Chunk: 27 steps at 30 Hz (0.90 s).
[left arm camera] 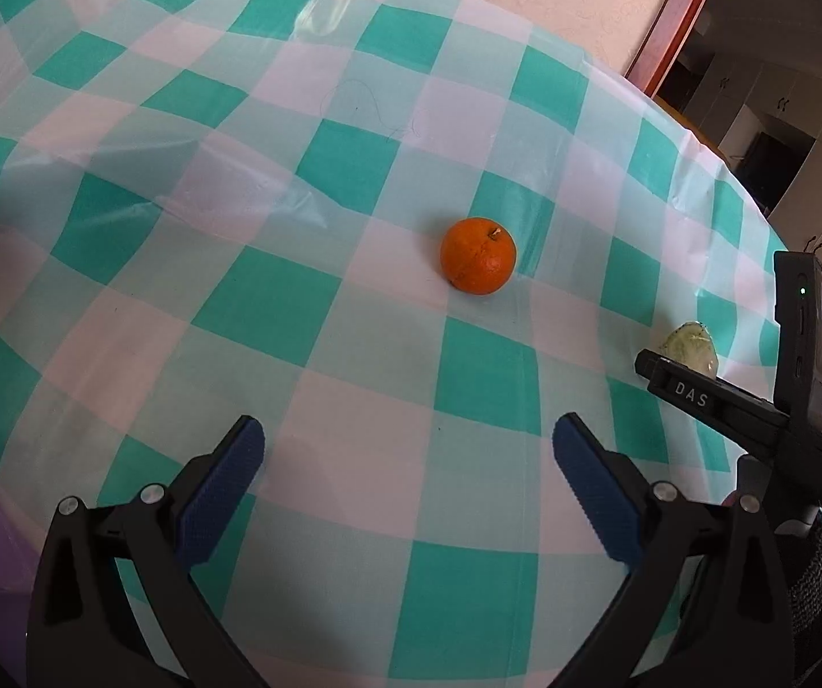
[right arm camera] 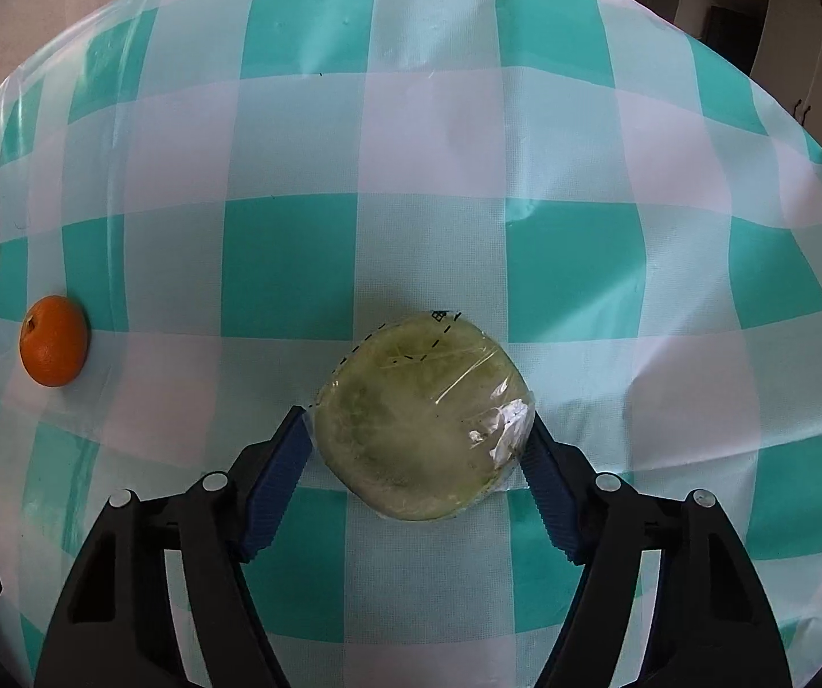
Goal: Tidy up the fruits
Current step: 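Grasp the wrapped cabbage half with the right tool while the left tool grasps the mandarin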
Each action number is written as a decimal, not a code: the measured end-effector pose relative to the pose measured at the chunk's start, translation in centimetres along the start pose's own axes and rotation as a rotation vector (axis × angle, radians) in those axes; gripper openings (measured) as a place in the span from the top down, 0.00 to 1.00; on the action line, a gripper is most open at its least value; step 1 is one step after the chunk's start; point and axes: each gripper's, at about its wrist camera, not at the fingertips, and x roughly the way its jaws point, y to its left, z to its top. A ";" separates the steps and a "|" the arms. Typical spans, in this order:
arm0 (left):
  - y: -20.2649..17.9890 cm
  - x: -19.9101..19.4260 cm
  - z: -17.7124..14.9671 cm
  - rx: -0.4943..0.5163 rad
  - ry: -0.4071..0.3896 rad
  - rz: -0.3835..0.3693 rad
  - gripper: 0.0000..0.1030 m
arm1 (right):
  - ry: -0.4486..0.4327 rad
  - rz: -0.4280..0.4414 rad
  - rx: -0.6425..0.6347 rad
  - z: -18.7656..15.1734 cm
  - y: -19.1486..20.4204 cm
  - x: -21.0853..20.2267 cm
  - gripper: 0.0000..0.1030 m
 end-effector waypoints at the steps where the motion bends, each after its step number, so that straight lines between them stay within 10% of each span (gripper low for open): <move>1: 0.0 0.1 0.0 -0.001 0.004 0.001 0.02 | 0.000 0.016 0.015 0.0 -0.3 -0.1 0.42; 18: -3.3 4.5 3.7 0.008 -0.002 0.030 0.03 | -0.125 0.179 0.225 -2.4 -3.5 -3.8 0.42; 27: -4.7 8.9 7.7 0.031 0.034 0.083 0.24 | -0.112 0.231 0.270 -2.2 -5.1 -3.2 0.42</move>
